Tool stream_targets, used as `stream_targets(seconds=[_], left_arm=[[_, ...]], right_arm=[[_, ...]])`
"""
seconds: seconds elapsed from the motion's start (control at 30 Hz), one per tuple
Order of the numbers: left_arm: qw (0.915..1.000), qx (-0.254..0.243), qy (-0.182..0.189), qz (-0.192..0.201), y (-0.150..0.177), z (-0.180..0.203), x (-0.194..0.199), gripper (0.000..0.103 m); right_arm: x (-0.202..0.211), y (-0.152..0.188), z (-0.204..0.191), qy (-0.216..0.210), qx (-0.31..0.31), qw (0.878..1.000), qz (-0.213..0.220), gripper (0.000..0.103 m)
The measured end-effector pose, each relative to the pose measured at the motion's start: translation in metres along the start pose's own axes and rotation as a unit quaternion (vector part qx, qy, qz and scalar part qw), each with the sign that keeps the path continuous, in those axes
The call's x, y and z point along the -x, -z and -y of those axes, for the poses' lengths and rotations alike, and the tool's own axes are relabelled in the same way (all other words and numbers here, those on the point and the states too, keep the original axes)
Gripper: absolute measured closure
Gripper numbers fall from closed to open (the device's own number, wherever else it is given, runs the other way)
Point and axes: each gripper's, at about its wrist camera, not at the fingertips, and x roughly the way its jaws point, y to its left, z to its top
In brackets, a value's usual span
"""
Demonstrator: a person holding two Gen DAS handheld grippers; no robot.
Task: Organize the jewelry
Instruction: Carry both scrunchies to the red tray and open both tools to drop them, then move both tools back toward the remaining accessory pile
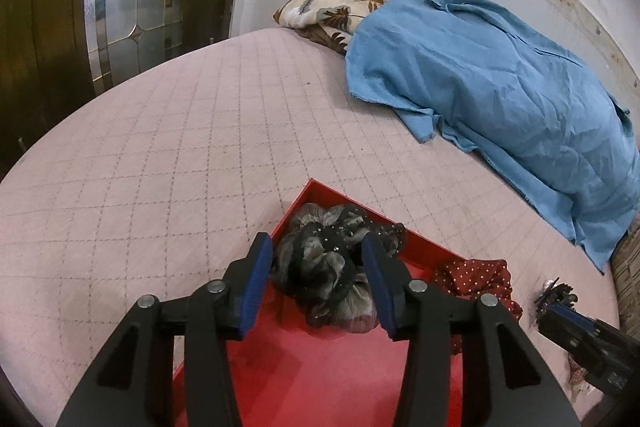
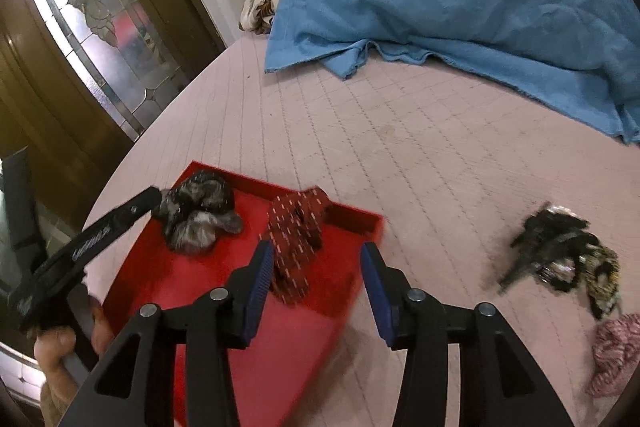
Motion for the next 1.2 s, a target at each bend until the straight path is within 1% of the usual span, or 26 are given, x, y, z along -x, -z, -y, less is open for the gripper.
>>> stream_targets(seconds=[0.17, 0.23, 0.27, 0.33, 0.4, 0.5, 0.7, 0.8, 0.87, 0.93, 1.07, 1.2], left_arm=[[0.9996, -0.011, -0.018, 0.018, 0.011, 0.006, 0.011, 0.054], [0.9993, -0.009, -0.019, 0.030, 0.017, 0.009, 0.020, 0.052], [0.9991, -0.011, -0.021, 0.036, 0.020, 0.012, 0.026, 0.049], [0.9987, -0.020, -0.022, 0.042, 0.026, 0.019, 0.037, 0.048], [0.9984, -0.032, -0.017, 0.044, 0.034, 0.028, 0.050, 0.045], [0.9981, -0.047, 0.002, 0.040, 0.049, 0.042, 0.073, 0.038], [0.9959, -0.084, 0.031, 0.014, 0.073, 0.075, 0.107, 0.036], [0.9943, -0.098, 0.043, 0.002, 0.085, 0.093, 0.119, 0.036], [0.9929, -0.109, 0.048, -0.001, 0.092, 0.105, 0.127, 0.036], [0.9912, -0.122, 0.053, -0.002, 0.098, 0.117, 0.133, 0.036], [0.9875, -0.146, 0.060, -0.005, 0.108, 0.141, 0.142, 0.035], [0.9851, -0.157, 0.068, -0.014, 0.113, 0.158, 0.142, 0.035]], right_arm=[[0.037, 0.027, 0.016, 0.015, 0.007, 1.000, 0.012, 0.054], [0.054, 0.040, 0.025, 0.027, 0.011, 0.999, 0.017, 0.053], [0.062, 0.048, 0.030, 0.034, 0.012, 0.999, 0.019, 0.051], [0.076, 0.061, 0.039, 0.047, 0.013, 0.999, 0.022, 0.048], [0.088, 0.075, 0.050, 0.058, 0.011, 0.998, 0.023, 0.048], [0.105, 0.095, 0.068, 0.069, -0.002, 0.997, 0.024, 0.048], [0.135, 0.129, 0.108, 0.084, -0.053, 0.995, 0.031, 0.048], [0.152, 0.142, 0.127, 0.091, -0.078, 0.992, 0.044, 0.048], [0.165, 0.150, 0.137, 0.096, -0.089, 0.990, 0.054, 0.045], [0.178, 0.159, 0.148, 0.103, -0.099, 0.988, 0.065, 0.043], [0.199, 0.176, 0.175, 0.110, -0.126, 0.983, 0.078, 0.042], [0.211, 0.194, 0.203, 0.106, -0.166, 0.977, 0.082, 0.041]])
